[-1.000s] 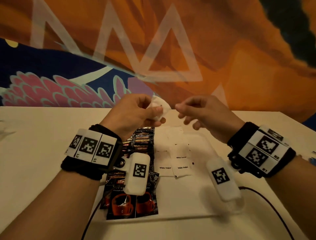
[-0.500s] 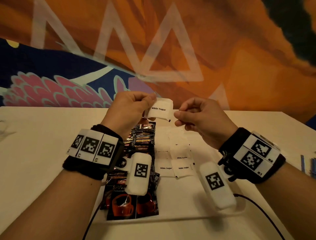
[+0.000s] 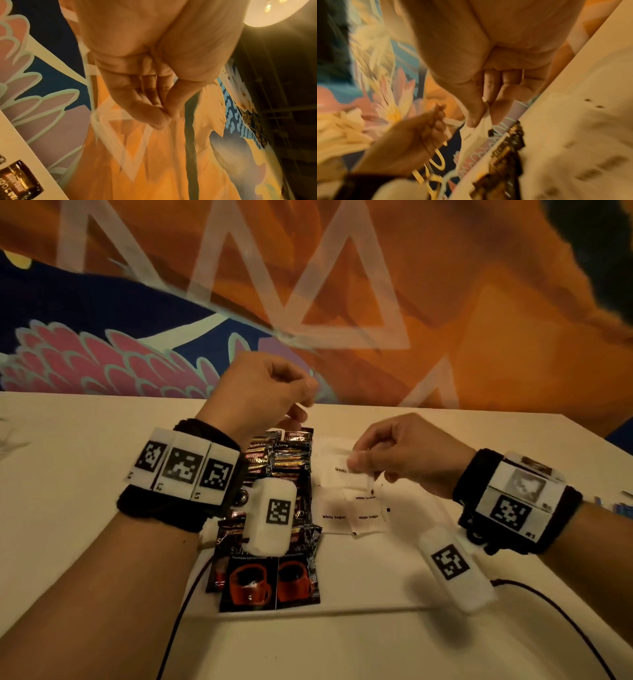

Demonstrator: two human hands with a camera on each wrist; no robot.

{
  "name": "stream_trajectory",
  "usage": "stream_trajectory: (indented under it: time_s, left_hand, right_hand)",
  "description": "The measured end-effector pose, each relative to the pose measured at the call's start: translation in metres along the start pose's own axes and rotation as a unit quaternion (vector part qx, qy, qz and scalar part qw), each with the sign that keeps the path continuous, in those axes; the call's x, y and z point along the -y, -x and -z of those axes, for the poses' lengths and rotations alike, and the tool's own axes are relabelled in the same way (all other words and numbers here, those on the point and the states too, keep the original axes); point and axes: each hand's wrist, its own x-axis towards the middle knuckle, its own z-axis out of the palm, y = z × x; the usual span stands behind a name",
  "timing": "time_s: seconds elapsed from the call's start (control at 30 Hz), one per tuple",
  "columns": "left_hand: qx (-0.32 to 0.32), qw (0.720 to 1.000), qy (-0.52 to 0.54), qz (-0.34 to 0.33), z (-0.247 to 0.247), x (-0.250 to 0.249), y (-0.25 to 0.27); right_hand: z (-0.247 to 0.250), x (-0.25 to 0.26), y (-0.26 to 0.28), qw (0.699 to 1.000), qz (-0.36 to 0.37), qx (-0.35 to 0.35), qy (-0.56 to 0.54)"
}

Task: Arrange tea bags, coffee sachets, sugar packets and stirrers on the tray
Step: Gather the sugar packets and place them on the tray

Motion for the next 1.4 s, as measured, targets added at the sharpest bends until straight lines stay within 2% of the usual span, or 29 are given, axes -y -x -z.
stream_trajectory:
  time_s: [0.1, 0.2, 0.37, 0.47, 0.57, 0.87, 1.0, 1.13, 1.3, 1.4]
  left_hand:
    - [-0.007, 1.000, 0.013, -0.001, 0.003, -0.001, 0.000]
    - [0.004, 1.000, -0.002, -0.009, 0.002, -0.002, 0.002]
    - [0.005, 1.000, -0.001, -0.015, 0.006, -0.003, 0.002]
    - [0.009, 1.000, -0.004, -0.016, 0.007, -0.003, 0.002]
    - [0.011, 1.000, -0.004, -0.015, 0.008, -0.002, 0.002]
    - [0.016, 1.000, -0.020, -0.012, 0.003, -0.004, 0.004]
    - [0.027, 0.999, -0.040, -0.009, -0.008, -0.005, 0.007]
    - [0.060, 0.997, -0.048, 0.006, -0.037, -0.013, 0.013]
    - [0.149, 0.984, -0.100, -0.007, -0.105, -0.047, 0.012]
    - [0.218, 0.963, -0.156, -0.017, -0.161, -0.067, 0.010]
  right_hand:
    - [-0.014, -0.015, 0.004, 0.992, -0.057, 0.050, 0.104]
    - [-0.026, -0.023, 0.003, 0.984, -0.077, 0.059, 0.147]
    - [-0.033, -0.023, -0.001, 0.975, -0.080, 0.068, 0.196]
    - [-0.040, -0.024, -0.002, 0.959, -0.070, 0.083, 0.261]
    - [-0.044, -0.024, -0.004, 0.945, -0.050, 0.065, 0.316]
    - [-0.022, -0.027, 0.006, 0.968, -0.055, 0.051, 0.240]
    - [0.012, -0.031, 0.024, 0.979, -0.065, 0.012, 0.195]
    - [0.057, -0.046, 0.060, 0.987, -0.076, -0.059, 0.129]
    - [0.104, -0.077, 0.114, 0.979, -0.101, -0.156, 0.088]
    - [0.128, -0.099, 0.143, 0.966, -0.124, -0.214, 0.075]
